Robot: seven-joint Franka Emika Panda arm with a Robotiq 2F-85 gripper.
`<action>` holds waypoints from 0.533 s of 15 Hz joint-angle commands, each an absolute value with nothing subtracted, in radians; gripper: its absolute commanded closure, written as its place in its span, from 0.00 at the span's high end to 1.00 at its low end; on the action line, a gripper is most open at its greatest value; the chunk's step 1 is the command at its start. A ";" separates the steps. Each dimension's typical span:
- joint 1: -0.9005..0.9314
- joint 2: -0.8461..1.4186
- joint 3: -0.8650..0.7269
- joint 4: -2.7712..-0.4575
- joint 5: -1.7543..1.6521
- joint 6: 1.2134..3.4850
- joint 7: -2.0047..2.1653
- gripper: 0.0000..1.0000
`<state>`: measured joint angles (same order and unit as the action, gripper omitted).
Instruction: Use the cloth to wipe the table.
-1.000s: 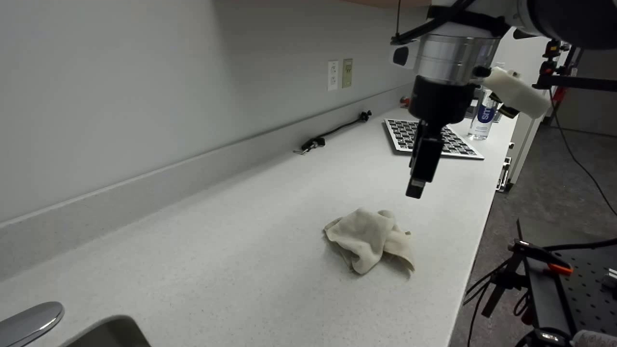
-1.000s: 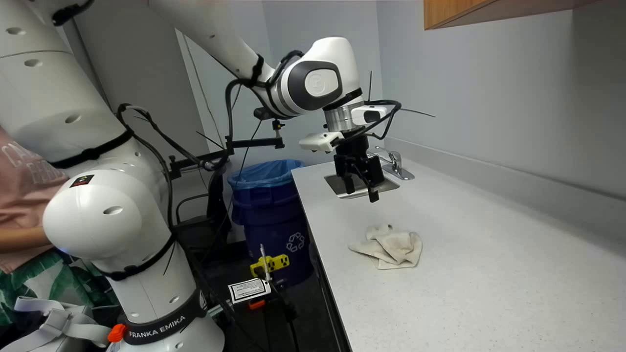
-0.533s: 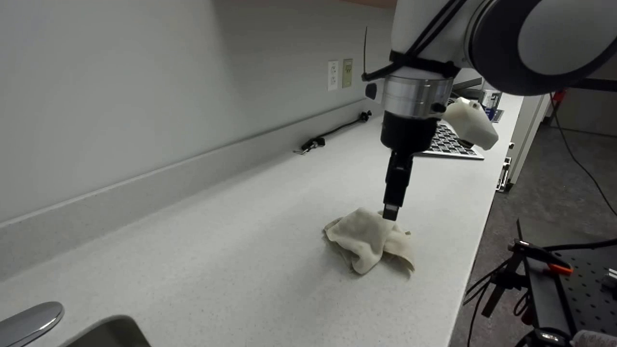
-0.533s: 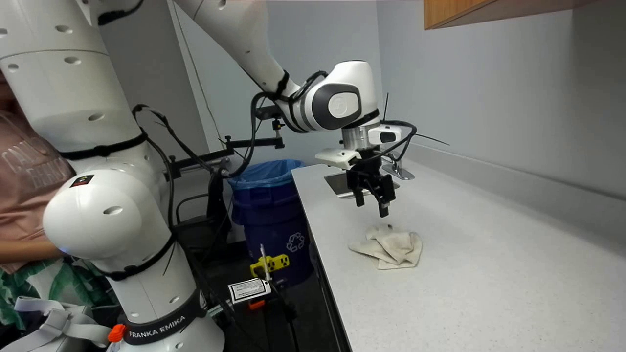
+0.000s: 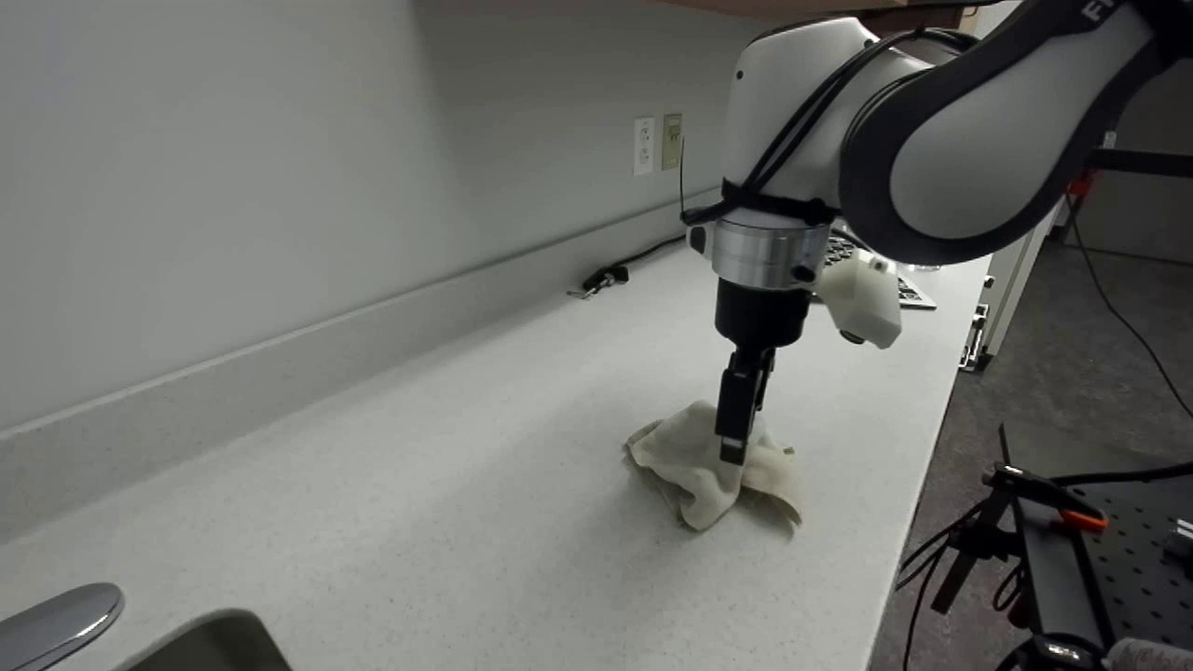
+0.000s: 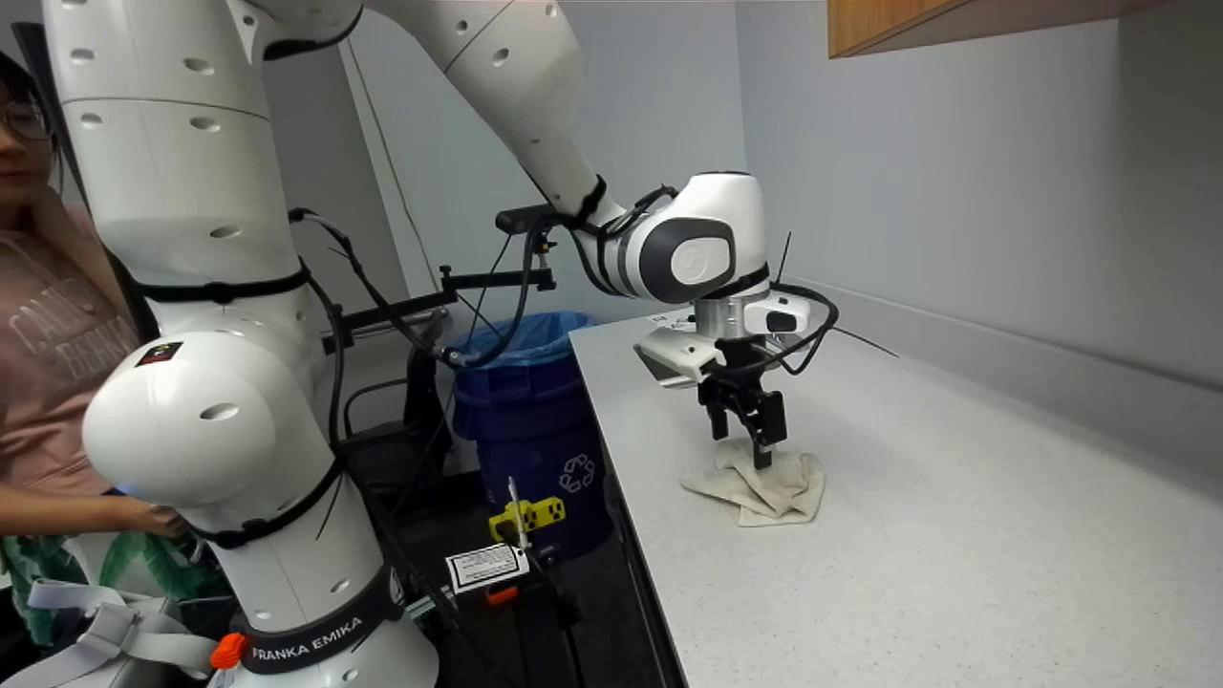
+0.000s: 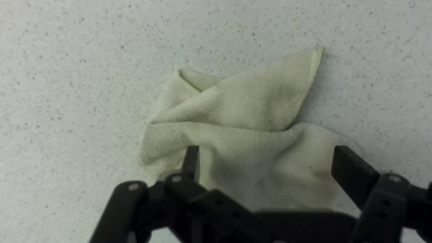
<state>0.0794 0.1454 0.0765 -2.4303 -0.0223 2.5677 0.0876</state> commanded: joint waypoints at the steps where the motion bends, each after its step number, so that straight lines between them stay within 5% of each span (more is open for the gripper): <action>1: 0.069 0.203 0.051 -2.400 -0.004 2.623 0.130 1.00; 8: 0.085 0.304 0.053 -2.347 0.052 2.665 0.197 1.00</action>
